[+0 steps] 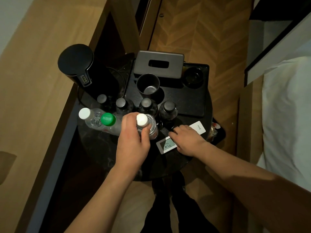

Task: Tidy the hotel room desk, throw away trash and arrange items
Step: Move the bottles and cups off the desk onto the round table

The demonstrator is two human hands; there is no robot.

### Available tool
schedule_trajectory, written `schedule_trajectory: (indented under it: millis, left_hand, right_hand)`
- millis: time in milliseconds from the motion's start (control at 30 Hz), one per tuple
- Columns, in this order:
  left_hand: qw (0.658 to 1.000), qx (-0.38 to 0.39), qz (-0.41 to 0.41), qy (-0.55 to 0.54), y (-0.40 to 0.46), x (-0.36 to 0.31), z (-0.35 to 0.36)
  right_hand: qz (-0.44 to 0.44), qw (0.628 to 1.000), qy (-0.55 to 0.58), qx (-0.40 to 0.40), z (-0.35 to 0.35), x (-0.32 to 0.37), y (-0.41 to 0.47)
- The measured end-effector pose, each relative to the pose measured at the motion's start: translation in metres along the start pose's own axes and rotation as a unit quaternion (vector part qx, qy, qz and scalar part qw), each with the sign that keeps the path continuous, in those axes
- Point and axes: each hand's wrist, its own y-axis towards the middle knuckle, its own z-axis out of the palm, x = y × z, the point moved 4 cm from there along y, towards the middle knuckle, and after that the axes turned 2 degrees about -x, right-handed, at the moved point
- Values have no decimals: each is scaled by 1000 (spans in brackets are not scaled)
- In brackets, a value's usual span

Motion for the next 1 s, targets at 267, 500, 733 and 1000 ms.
schedule_trajectory:
  millis: [267,500,733,1000]
  left_hand:
    - [1000,-12,3,19,3,3,1]
    - [999,-21,-19,15,-1,1,4]
    - [993,-84,66,43,-22,-19,-21]
    - [972,-209,39,99,-64,-4,-104]
  right_hand:
    - [15,1000,0,-2,4,-1,4]
    - [23,999,17,-25,1,9,-5]
    - [-48,989,113,-85,-25,56,-33]
    - [-133,972,173,-90,-63,153,-18]
